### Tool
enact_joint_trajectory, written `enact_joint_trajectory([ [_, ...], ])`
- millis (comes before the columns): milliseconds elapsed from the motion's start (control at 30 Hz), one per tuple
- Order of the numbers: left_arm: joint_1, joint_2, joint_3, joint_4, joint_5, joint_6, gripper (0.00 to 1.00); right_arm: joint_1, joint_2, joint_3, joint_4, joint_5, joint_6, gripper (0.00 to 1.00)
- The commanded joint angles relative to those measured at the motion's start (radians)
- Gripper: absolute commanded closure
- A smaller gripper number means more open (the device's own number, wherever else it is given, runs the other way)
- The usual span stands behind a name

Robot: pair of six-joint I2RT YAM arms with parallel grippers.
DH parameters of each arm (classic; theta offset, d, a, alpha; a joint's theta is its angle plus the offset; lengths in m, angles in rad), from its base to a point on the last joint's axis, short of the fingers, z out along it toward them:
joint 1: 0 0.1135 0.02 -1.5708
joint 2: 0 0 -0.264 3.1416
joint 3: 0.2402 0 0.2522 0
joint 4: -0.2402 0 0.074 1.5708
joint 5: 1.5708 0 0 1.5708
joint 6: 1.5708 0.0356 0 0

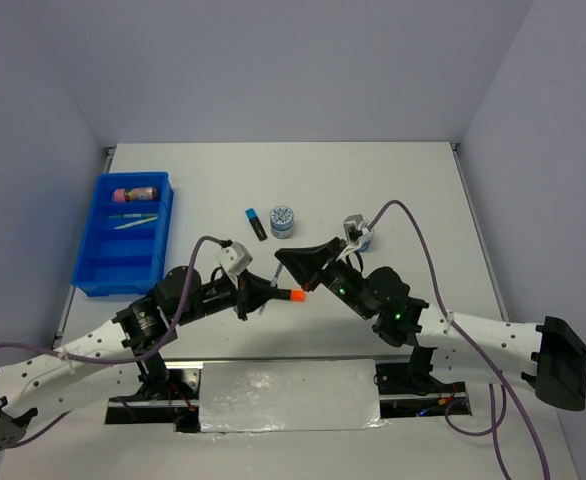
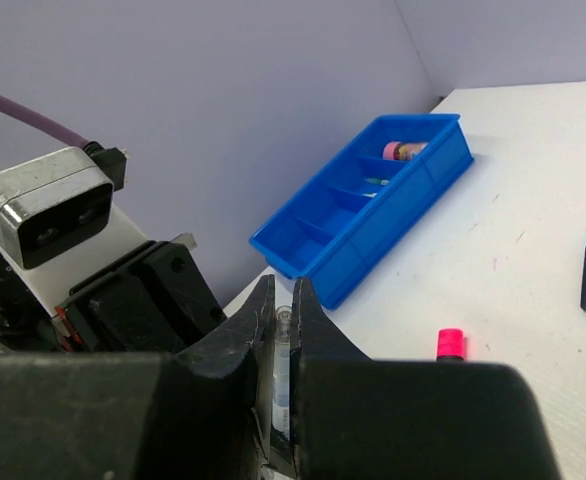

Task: Sort the stationery into containers
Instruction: Close the pen cap on the pen.

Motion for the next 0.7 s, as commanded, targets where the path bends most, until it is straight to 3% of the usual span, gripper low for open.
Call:
enact_joint_trajectory([
  [0, 0.015, -0.007, 0.151, 0.293, -0.024, 0.049, 1.0, 0.048, 0.054, -0.082, -0.169, -0.143, 0.037, 1.0],
  [100, 0.021, 0.004, 0.145, 0.279, -0.03, 0.058, 1.0, 0.05, 0.03, -0.047, -0.228, -0.108, 0.015, 1.0],
  [167, 0.021, 0.025, 0.122, 0.245, -0.059, 0.055, 1.0, 0.048, -0.006, 0.039, -0.292, -0.076, -0.015, 0.91],
  [200, 0.021, 0.031, 0.11, 0.236, -0.064, 0.05, 1.0, 0.048, -0.018, 0.076, -0.37, -0.051, -0.026, 0.82],
  [233, 0.021, 0.033, 0.091, 0.231, -0.074, 0.026, 1.0, 0.047, -0.03, 0.157, -0.412, 0.014, -0.038, 0.58],
  [267, 0.021, 0.028, 0.052, 0.233, -0.081, 0.012, 1.0, 0.047, -0.052, 0.203, -0.497, 0.054, -0.052, 0.47],
  [367, 0.021, 0.005, -0.014, 0.23, -0.151, -0.043, 1.0, 0.009, -0.069, 0.389, -0.66, 0.208, -0.06, 0.31],
  [500, 0.022, 0.005, -0.002, 0.129, -0.382, -0.129, 1.0, -0.041, -0.105, 0.55, -0.839, 0.386, -0.022, 0.27],
  [533, 0.027, 0.014, 0.016, 0.091, -0.536, -0.188, 1.0, -0.042, -0.121, 0.561, -0.857, 0.415, -0.011, 0.27],
  [633, 0.116, 0.092, 0.141, -0.122, -0.752, -0.317, 1.0, -0.042, -0.217, 0.479, -0.864, 0.464, 0.024, 0.27],
  [667, 0.169, 0.147, 0.221, -0.187, -0.748, -0.409, 1.0, -0.042, -0.272, 0.442, -0.835, 0.461, 0.037, 0.27],
])
